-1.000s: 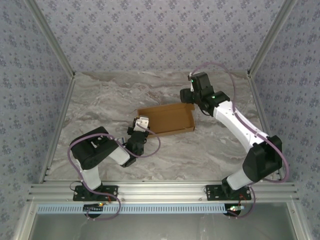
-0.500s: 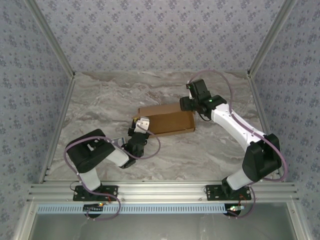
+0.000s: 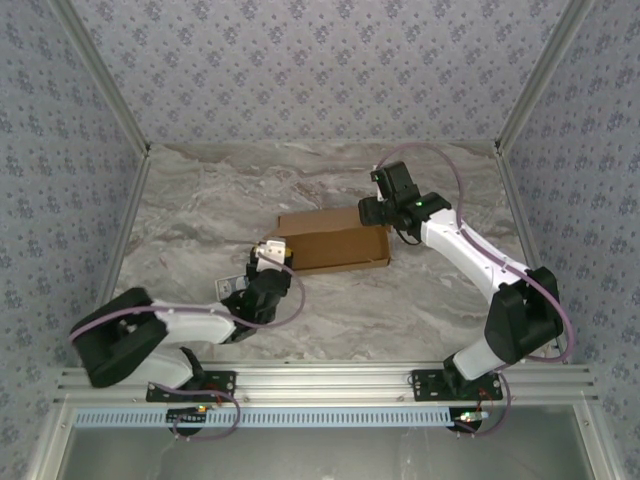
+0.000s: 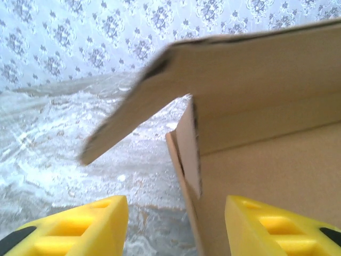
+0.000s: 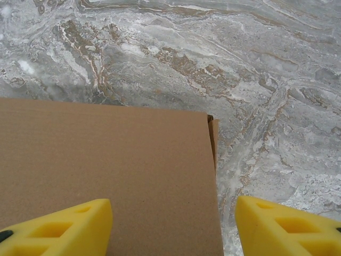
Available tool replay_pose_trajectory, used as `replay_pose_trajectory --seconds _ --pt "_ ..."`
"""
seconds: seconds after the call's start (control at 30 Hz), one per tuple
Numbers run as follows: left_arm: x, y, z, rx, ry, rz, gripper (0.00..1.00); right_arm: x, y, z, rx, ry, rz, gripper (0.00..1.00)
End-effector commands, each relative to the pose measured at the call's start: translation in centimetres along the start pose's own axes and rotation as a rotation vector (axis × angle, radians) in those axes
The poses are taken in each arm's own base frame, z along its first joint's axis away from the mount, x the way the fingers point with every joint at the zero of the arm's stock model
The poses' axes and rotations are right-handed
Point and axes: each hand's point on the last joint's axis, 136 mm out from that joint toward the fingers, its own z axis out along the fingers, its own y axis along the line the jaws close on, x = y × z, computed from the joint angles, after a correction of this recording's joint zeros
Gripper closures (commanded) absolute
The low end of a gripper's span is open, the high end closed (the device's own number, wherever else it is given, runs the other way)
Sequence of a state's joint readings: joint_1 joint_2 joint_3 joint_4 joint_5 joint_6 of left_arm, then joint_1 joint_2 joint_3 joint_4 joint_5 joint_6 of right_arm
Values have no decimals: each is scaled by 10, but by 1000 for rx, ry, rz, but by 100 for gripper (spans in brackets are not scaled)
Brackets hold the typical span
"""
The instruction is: Fold the paper box
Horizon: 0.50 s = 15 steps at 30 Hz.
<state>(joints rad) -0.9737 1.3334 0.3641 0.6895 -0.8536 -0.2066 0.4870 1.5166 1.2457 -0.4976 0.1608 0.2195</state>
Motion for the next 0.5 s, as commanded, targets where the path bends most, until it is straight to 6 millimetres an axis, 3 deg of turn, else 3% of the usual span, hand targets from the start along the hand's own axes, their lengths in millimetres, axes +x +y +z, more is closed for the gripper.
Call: replay_pose_trajectory --seconds 0.0,0.2,0.33,0.47 --pt "33 9 -20 65 163 -4 47 1 -2 -7 12 -7 -1 36" --pt "22 21 -61 195 288 -80 42 2 -2 -9 23 -7 -14 36" --pt "-4 32 -80 230 341 -125 41 5 -2 -9 35 -3 -28 36" --pt "-39 35 -85 239 375 -132 40 13 -3 -7 56 15 -54 36"
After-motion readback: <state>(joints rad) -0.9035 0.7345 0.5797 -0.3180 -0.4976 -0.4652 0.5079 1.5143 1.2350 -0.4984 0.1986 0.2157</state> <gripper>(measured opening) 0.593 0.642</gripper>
